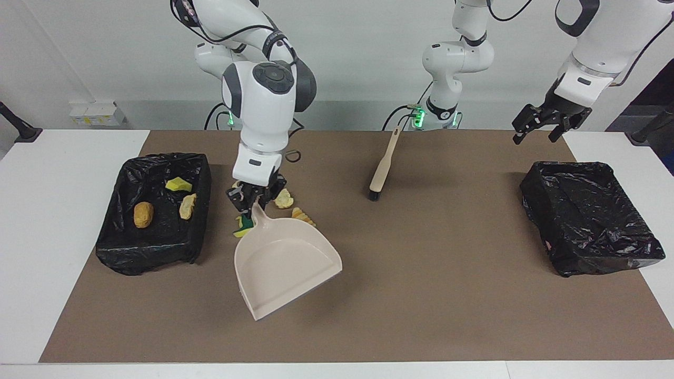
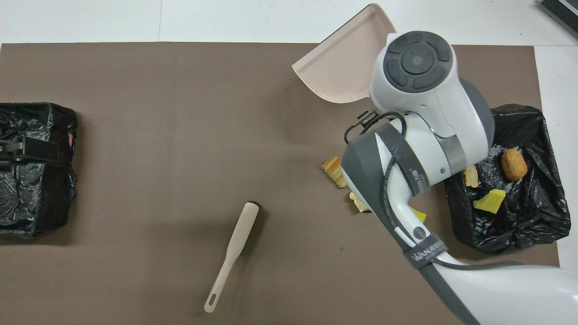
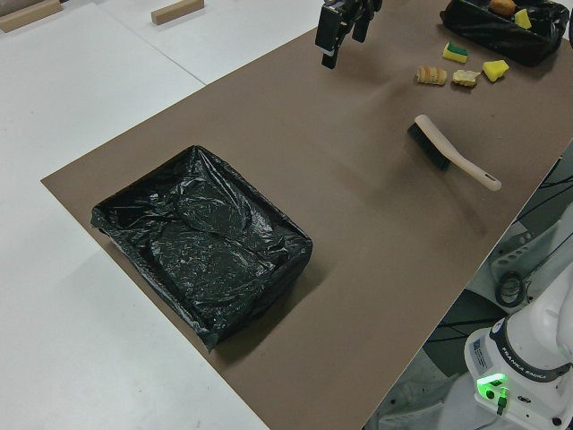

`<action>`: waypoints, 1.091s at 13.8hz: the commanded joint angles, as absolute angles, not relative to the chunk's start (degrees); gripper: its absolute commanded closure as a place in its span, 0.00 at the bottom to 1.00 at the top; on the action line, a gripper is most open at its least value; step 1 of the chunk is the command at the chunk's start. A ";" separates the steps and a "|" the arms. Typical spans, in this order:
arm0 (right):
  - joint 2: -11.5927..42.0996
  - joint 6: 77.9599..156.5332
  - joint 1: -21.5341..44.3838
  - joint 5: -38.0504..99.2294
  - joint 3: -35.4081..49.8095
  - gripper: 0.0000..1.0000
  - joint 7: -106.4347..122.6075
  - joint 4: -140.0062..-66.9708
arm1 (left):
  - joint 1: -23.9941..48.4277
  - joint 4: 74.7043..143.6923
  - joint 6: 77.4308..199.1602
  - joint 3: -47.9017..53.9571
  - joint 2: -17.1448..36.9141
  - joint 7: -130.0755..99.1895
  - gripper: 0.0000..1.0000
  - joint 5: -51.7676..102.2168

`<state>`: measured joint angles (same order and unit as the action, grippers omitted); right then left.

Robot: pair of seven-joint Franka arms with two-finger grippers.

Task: Sweep and dump trash in bin
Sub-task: 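Return the dustpan to the table center with the right gripper and release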

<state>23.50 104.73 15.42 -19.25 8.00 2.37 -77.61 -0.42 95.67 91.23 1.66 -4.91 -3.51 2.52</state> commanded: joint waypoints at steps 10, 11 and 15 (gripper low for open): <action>43.15 111.00 26.63 -12.05 11.25 1.00 -35.58 -61.08 | -0.62 93.69 84.90 1.85 -7.73 -2.99 0.00 1.67; 43.15 111.35 26.72 -10.21 11.51 1.00 -35.86 -61.17 | -0.53 93.69 84.90 1.85 -7.73 -3.08 0.00 1.67; 45.43 113.89 28.56 -8.35 11.60 1.00 -37.96 -61.17 | -0.35 93.96 84.73 1.85 -7.82 -3.16 0.00 1.67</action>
<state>42.85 111.05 27.58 -9.30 11.28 -35.24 -62.56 -0.46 93.69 85.64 1.88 -7.27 -3.51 2.52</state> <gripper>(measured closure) 0.678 0.000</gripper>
